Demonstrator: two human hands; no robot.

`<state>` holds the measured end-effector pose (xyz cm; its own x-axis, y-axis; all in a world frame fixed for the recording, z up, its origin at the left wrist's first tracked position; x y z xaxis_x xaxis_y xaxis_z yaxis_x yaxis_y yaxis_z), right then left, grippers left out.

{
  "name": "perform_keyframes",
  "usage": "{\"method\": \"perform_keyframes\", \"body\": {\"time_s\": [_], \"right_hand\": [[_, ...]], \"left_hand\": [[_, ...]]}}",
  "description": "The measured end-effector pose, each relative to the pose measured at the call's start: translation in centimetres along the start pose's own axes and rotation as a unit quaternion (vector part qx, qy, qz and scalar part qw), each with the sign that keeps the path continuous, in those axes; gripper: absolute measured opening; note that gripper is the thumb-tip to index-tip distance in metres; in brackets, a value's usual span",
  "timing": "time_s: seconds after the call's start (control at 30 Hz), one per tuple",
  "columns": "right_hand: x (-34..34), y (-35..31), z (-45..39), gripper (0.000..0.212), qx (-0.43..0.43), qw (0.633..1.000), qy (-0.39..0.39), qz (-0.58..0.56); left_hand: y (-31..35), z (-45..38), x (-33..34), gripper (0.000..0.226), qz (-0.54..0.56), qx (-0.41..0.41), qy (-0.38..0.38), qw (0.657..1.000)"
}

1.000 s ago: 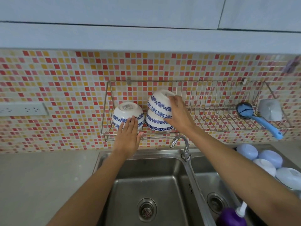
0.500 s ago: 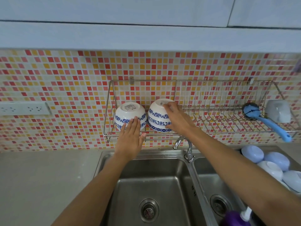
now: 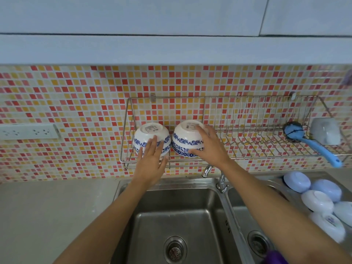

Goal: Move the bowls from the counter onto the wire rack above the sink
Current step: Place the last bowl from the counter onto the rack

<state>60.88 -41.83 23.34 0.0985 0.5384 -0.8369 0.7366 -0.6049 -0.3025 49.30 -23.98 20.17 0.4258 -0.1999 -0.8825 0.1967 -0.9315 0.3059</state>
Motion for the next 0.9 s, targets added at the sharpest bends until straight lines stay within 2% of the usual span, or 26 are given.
{"method": "perform_keyframes", "body": {"time_s": [0.1, 0.2, 0.27, 0.53, 0.9], "right_hand": [[0.0, 0.0, 0.4, 0.084, 0.036, 0.999, 0.021, 0.009], [0.2, 0.2, 0.4, 0.073, 0.042, 0.999, 0.018, 0.011], [0.1, 0.4, 0.5, 0.068, 0.035, 0.999, 0.033, 0.002], [-0.3, 0.3, 0.6, 0.064, 0.024, 0.998, 0.063, 0.006], [1.5, -0.7, 0.6, 0.072, 0.099, 0.994, 0.037, 0.010]], "left_hand": [[-0.9, -2.4, -2.0, 0.063, 0.043, -0.046, 0.069, 0.996], [-2.5, -4.9, -1.8, 0.081, 0.064, -0.114, 0.020, 0.991], [-3.3, -5.9, -1.2, 0.083, 0.058, -0.128, -0.001, 0.990], [-5.1, -7.6, -1.3, 0.084, 0.097, -0.091, 0.000, 0.991], [-5.3, -7.0, -1.2, 0.081, 0.088, -0.080, -0.004, 0.993]]}}
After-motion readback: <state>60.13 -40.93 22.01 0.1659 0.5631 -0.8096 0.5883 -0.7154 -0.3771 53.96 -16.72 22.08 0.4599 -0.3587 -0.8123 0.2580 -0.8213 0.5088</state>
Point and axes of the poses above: each hand's wrist, its own z-axis away from the middle knuckle, its own x-axis out of the palm, y = z × x, the point moved 7 cm from there along -z, towards the middle knuckle, and after that the axes turned 8 degrees about -x, right-handed, at the moved point
